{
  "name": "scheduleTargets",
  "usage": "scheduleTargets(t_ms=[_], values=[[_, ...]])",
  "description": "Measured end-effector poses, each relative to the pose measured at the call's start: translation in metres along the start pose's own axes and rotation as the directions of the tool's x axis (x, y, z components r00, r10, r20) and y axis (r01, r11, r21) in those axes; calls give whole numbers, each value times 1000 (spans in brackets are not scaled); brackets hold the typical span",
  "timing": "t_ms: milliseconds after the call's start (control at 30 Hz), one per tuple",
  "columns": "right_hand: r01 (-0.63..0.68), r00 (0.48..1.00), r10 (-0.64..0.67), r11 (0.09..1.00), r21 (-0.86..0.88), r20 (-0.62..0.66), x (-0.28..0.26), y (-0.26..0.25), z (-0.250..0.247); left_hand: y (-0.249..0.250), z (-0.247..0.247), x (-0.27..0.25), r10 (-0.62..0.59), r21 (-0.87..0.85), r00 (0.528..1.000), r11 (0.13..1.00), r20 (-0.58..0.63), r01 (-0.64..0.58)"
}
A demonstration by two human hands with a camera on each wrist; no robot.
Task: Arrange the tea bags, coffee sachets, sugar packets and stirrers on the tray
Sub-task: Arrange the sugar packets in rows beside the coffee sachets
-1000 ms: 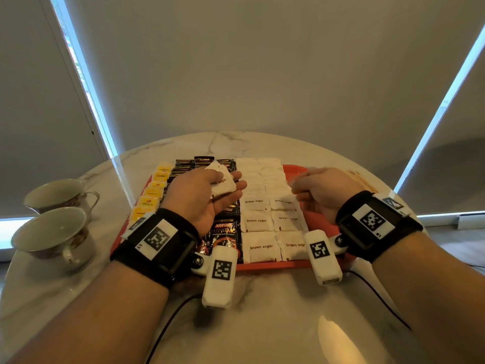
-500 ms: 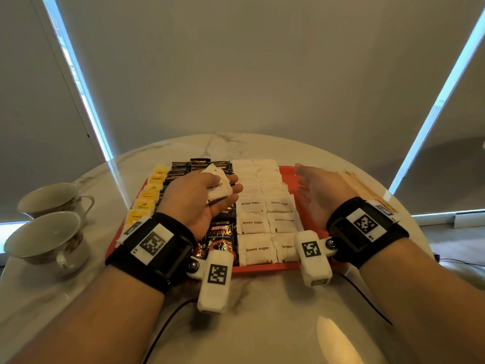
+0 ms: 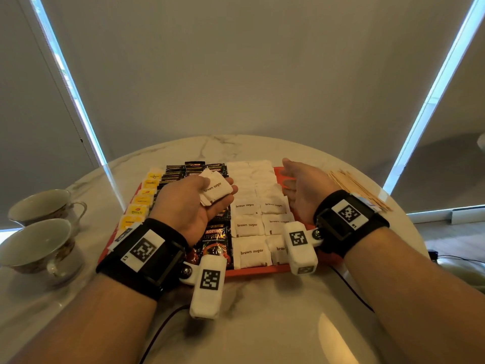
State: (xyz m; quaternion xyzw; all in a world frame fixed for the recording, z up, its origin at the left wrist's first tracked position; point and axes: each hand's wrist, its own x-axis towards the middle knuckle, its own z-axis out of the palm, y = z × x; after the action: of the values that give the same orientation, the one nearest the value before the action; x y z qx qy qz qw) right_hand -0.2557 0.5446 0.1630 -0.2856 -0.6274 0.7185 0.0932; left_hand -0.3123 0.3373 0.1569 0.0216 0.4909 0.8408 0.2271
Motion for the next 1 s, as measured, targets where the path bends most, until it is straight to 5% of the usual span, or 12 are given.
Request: scheduleTargets(t_ms=[167,367,600,833,1000], values=[[234,969,-240,968,-96,-63,-7,-12,13,0,0,1,73,5,996,997,-52,-73],[360,887,-272,913,-192,372,-23,-10,54,2,0,-2,160,45,987,986,-11,-159],[276,929,-273,961,23,250,-15,2,55,0,-6,5,195,90,980,977,-26,-192],[379,919,-360,919,-112,158,-18,3,51,2,-9,6,200,124,978,973,-56,-192],[311,941,-277,934,-174,194,-13,-10,45,1,-9,7,180,78,978,982,-105,-172]])
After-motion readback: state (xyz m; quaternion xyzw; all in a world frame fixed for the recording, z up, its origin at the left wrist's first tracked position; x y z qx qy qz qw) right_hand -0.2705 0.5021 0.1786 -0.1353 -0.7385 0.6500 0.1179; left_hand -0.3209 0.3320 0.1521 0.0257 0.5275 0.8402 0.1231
